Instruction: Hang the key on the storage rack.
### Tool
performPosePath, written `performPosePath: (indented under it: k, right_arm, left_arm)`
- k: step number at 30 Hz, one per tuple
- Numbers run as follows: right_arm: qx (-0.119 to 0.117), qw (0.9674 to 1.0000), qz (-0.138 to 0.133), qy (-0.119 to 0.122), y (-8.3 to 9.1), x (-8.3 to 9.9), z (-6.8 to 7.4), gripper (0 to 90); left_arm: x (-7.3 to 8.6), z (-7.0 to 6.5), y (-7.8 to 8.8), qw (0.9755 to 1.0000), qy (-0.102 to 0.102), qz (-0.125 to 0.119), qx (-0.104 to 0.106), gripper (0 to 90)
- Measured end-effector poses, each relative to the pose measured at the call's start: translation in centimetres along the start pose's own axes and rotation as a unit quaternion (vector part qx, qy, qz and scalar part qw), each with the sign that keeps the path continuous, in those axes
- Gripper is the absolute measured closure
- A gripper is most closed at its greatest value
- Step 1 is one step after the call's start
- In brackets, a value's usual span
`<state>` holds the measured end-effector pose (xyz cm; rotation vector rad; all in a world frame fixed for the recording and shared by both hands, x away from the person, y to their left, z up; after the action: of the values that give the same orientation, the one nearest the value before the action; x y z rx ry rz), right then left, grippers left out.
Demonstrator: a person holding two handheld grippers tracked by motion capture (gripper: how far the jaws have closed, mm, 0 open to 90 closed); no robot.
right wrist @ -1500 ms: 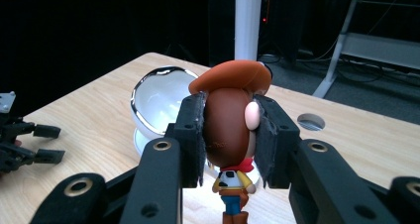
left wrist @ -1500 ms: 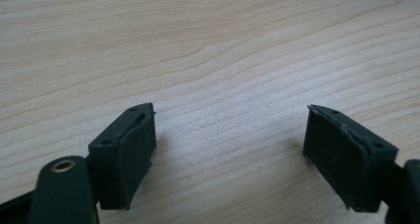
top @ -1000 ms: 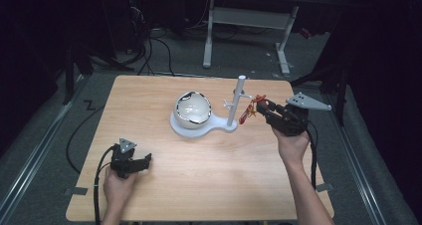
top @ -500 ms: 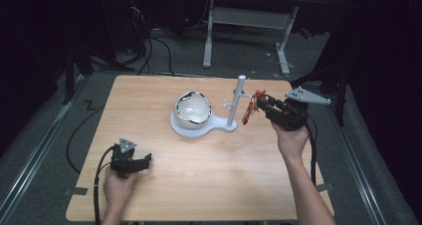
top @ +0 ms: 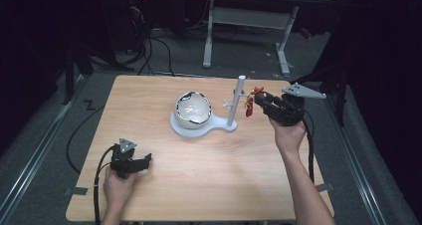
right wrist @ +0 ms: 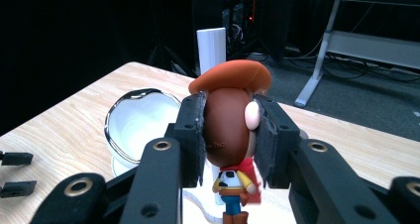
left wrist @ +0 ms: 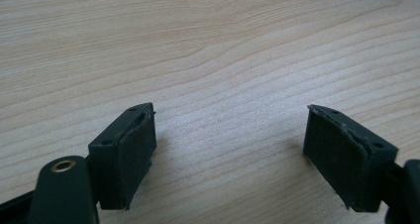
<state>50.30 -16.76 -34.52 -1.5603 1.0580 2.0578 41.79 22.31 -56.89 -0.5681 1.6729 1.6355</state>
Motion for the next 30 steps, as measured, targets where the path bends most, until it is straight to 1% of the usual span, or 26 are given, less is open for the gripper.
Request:
performPosePath:
  k: [6, 16, 20, 27, 30]
  right_arm:
    - [0.002, 1.0, 0.004, 0.002, -0.4, -0.4, -0.1, 67.2]
    - [0.007, 0.9999, 0.011, -0.002, -0.8, -0.3, -0.6, 67.2]
    - [0.011, 0.9998, 0.013, -0.004, -0.9, -0.1, -0.9, 67.2]
    - [0.018, 0.9994, 0.024, -0.015, -1.1, 1.2, -1.8, 67.2]
    - [0.019, 0.9994, 0.024, -0.016, -1.1, 1.3, -1.9, 67.2]
  left_arm:
    - [0.0, 0.0, 0.0, 1.0, 0.0, 0.0, 0.0, 20.9]
    - [0.0, 0.0, 0.0, 1.0, 0.0, 0.0, 0.0, 20.9]
    - [0.0, 0.0, 0.0, 1.0, 0.0, 0.0, 0.0, 20.9]
    - [0.0, 0.0, 0.0, 1.0, -0.001, 0.0, 0.0, 20.9]
    - [0.0, 0.0, 0.0, 1.0, -0.001, 0.0, -0.001, 20.9]
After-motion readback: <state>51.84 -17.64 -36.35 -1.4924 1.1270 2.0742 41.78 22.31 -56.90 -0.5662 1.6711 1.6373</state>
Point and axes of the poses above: each handheld gripper's, and its own axes: y roughly backward along the jaws, x roughly out of its underside, z roughly to its left, the point moved 9 cm from there along -y, roughly forward along the jaws, and after that the axes turned 7 degrees about -x, right-handed, at the moved point
